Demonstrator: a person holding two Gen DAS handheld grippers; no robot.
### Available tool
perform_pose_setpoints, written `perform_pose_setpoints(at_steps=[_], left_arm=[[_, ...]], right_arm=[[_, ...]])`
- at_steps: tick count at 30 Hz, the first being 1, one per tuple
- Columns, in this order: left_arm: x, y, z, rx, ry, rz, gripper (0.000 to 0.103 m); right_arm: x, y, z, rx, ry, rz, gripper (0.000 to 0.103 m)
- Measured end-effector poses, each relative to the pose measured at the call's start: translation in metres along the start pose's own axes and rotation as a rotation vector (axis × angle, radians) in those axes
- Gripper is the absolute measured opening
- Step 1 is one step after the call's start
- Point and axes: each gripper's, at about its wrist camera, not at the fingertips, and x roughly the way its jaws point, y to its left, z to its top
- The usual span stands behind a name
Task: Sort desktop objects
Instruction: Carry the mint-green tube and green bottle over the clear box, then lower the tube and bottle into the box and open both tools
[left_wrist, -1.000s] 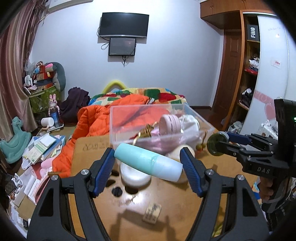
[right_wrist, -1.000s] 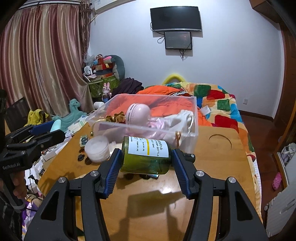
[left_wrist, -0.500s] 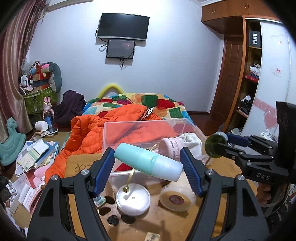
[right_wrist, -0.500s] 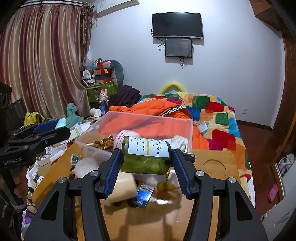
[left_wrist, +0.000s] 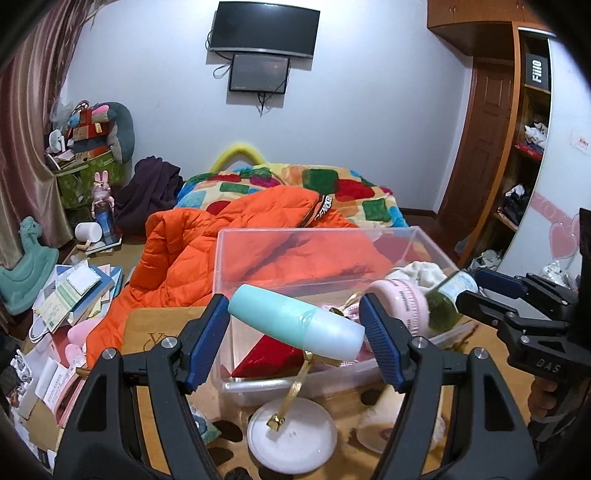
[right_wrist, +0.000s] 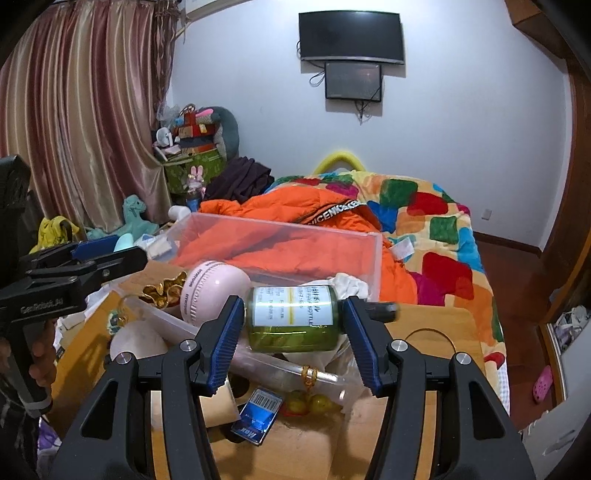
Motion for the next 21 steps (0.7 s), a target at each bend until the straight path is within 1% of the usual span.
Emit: perform_pose_setpoints(at_steps=[6, 11, 14, 17, 21], left_arm=[[0.016, -0.002, -0.002, 0.01, 0.034, 0.001, 0.072], [0.019, -0.005, -0.003, 0.024, 0.05, -0.006, 0.072], [0.018, -0.008, -0.004, 0.031, 0.057, -0.009, 0.073], [0.014, -0.008, -0.002, 0.023, 0.056, -0.019, 0.074], [0.006, -0.009, 0.0, 0.021, 0.043, -0.017, 0.077]], right_arm=[[0.005, 0.006, 0.001, -0.043, -0.009, -0.013, 0.052], [0.007, 0.011, 0.0, -0.075, -0.009, -0.029, 0.053], [0.008, 0.015, 0.0, -0.094, -0.003, -0.032, 0.055], [0.009, 0.017, -0.001, -0.102, 0.004, -0.016, 0.063], [0.007, 0.015, -0.001, -0.092, 0.014, -0.01, 0.062]])
